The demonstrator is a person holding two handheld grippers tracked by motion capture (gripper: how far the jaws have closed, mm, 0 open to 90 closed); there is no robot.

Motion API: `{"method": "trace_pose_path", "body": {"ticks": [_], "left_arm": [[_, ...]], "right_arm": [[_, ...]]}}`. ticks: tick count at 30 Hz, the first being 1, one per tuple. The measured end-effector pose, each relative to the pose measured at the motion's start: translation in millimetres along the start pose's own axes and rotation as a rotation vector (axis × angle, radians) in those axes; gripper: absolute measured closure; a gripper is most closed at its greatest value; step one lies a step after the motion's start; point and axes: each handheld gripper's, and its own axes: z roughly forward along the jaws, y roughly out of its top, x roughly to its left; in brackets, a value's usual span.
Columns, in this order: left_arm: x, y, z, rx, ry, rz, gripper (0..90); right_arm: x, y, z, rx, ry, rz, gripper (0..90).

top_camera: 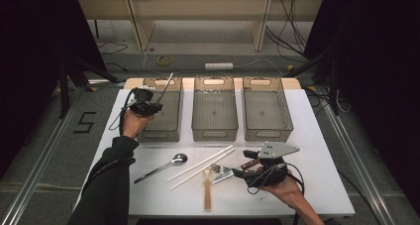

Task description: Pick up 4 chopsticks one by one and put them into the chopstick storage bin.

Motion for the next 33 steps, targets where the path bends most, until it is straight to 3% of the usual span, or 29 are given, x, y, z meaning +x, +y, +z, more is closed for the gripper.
{"method": "trace_pose_path", "body": {"ticks": [5, 9, 13, 16, 20, 26, 27, 29, 33], "left_arm": [[-1.5, -4.2, 4.3, -0.004, 0.002, -0.005, 80.6], [-4.5, -3.6, 1.5, 0.009, 0.024, -0.003, 57.9], [-8.8, 2.0, -12.2, -0.04, 0.029, 0.02, 44.0], [-11.5, 5.1, -26.2, -0.089, 0.002, 0.009, 40.0], [-20.3, 4.8, -43.2, -0.089, -0.044, 0.027, 33.9], [-39.1, -8.2, -64.7, -0.136, -0.125, 0.026, 30.0], [-42.6, -9.4, -66.6, -0.11, -0.118, 0.047, 29.7], [-50.9, -12.6, -71.3, -0.104, -0.088, 0.094, 27.7], [-66.0, -19.4, -78.3, -0.084, -0.158, 0.103, 26.2]], "right_arm": [[-0.2, 0.4, -1.1, -0.002, -0.006, -0.002, 26.8], [-0.6, 0.5, -1.0, -0.003, -0.006, 0.001, 26.8], [-0.7, 0.8, -1.1, -0.003, -0.005, 0.003, 26.8], [-0.3, 0.9, -1.2, -0.003, -0.006, 0.002, 26.9], [-0.8, 1.0, -1.6, -0.006, -0.007, 0.001, 27.0], [-1.0, 1.1, -1.2, -0.007, -0.013, 0.001, 27.0], [-0.9, 1.2, -1.3, -0.006, -0.014, 0.002, 27.0], [-1.0, 1.7, -2.1, -0.006, -0.021, -0.003, 27.0], [-1.5, 1.4, -3.6, -0.014, -0.029, 0.004, 27.0]]}}
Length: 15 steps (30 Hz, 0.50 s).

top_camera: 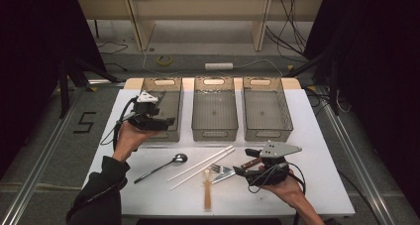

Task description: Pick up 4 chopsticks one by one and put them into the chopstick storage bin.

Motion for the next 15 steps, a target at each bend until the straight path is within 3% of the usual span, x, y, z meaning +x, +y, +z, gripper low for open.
{"method": "trace_pose_path", "body": {"ticks": [2, 15], "left_arm": [[-8.3, -2.7, -1.1, 0.018, -0.029, 0.01, 25.9], [-46.6, -17.5, 15.3, 0.161, -0.059, 0.123, 26.1]], "right_arm": [[-1.5, -0.4, -0.5, -0.002, -0.002, 0.001, 27.0], [-3.8, -2.4, -1.1, 0.005, 0.007, 0.019, 27.4]]}}
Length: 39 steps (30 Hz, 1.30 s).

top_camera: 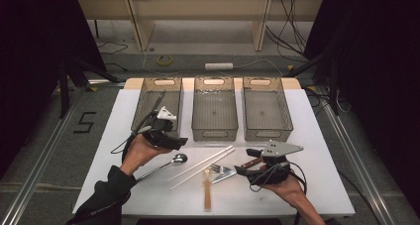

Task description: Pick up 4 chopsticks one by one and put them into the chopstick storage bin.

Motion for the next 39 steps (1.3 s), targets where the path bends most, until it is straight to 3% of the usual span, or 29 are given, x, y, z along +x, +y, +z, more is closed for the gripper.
{"method": "trace_pose_path", "body": {"ticks": [7, 12, 23, 35, 39], "left_arm": [[-20.6, -6.7, 13.0, 0.089, -0.049, 0.039, 29.3], [-31.2, -12.1, 24.0, 0.155, -0.049, 0.082, 35.9], [-43.6, -18.9, 38.1, 0.232, -0.08, 0.11, 52.5], [-50.6, -25.0, 49.3, 0.274, -0.101, 0.1, 64.9], [-51.6, -26.6, 51.9, 0.295, -0.106, 0.12, 68.1]], "right_arm": [[0.1, -0.3, 0.8, 0.004, 0.003, 0.0, 27.5], [1.3, -0.2, 0.9, 0.01, 0.01, -0.007, 27.5], [1.8, -0.1, 2.7, 0.014, 0.012, -0.004, 27.8], [1.9, -0.5, 3.1, 0.019, 0.015, -0.006, 28.0], [2.2, -0.4, 3.1, 0.019, 0.015, -0.003, 28.0]]}}
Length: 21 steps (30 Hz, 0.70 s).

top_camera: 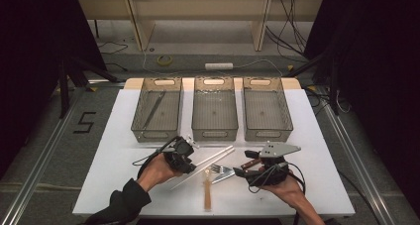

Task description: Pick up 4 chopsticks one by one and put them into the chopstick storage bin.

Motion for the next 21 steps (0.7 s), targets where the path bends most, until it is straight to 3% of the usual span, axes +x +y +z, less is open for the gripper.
{"method": "trace_pose_path", "body": {"ticks": [21], "left_arm": [[-5.6, 0.3, 4.8, 0.013, 0.008, 0.054, 83.0]], "right_arm": [[-0.5, 0.1, -0.1, 0.001, 0.001, -0.001, 28.5]]}}
